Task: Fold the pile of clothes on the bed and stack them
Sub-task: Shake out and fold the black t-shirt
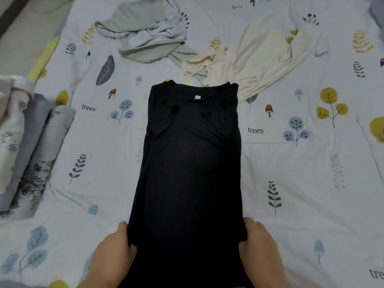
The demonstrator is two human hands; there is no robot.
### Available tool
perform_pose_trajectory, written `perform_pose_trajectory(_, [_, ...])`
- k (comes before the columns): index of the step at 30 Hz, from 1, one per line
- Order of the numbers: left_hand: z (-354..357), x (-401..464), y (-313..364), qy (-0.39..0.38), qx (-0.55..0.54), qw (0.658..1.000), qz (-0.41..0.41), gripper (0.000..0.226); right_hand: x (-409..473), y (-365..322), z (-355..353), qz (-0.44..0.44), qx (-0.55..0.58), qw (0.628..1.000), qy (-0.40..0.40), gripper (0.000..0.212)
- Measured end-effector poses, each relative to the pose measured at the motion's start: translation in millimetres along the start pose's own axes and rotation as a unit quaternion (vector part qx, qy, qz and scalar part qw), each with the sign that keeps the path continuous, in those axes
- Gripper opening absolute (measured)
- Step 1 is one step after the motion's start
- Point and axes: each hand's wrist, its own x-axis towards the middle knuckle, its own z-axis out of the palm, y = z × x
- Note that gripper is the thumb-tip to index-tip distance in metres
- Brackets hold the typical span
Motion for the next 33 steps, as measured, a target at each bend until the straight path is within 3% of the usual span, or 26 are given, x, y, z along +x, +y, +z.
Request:
perform_pose_trajectory(3, [10, -15, 27, 0.015, -0.015, 0.999, 0.044, 0.018, -8, -14, 10, -0.069, 0.040, 0.997, 0.021, 0.052])
perform_pose_trajectory(6, [20, -22, 43, -0.038, -0.020, 0.994, 0.099, 0.023, -9, -18, 20, -0.122, 0.051, 0.989, -0.067, 0.054])
perform_pose_trajectory(8, [24, -23, 45, -0.021, -0.048, 0.991, 0.123, 0.017, -9, -12, 24, -0.155, 0.043, 0.983, -0.084, 0.047])
perform_pose_trajectory(10, [27, -18, 41, 0.070, -0.073, 0.983, 0.151, 0.014, -8, -6, 27, -0.157, 0.045, 0.986, -0.035, 0.041])
perform_pose_trajectory(13, [34, -5, 32, 0.161, -0.034, 0.967, 0.196, 0.048, -7, 2, 31, -0.160, 0.007, 0.984, 0.081, 0.061])
perform_pose_trajectory(14, [36, -3, 31, 0.150, 0.004, 0.963, 0.226, 0.059, -5, 4, 36, -0.178, -0.043, 0.977, 0.110, 0.070])
perform_pose_trajectory(16, [42, 1, 28, 0.057, 0.093, 0.956, 0.271, 0.073, -3, 5, 44, -0.211, -0.139, 0.961, 0.114, 0.077])
perform_pose_trajectory(19, [54, 10, 16, -0.040, 0.139, 0.957, 0.251, 0.069, 2, 16, 51, -0.253, -0.192, 0.946, 0.069, 0.075])
perform_pose_trajectory(22, [38, 9, 15, -0.013, 0.167, 0.936, 0.309, 0.090, 9, 36, 46, -0.312, -0.194, 0.927, 0.075, 0.068])
perform_pose_trajectory(25, [27, 7, 4, 0.030, 0.243, 0.890, 0.384, 0.118, 8, 53, 41, -0.379, -0.218, 0.888, 0.141, 0.055])
perform_pose_trajectory(28, [29, 5, -11, 0.039, 0.303, 0.842, 0.445, 0.132, 10, 65, 45, -0.441, -0.269, 0.846, 0.134, 0.049])
perform_pose_trajectory(33, [38, 6, -9, 0.008, 0.296, 0.846, 0.443, 0.148, 13, 59, 51, -0.500, -0.296, 0.804, 0.131, 0.047])
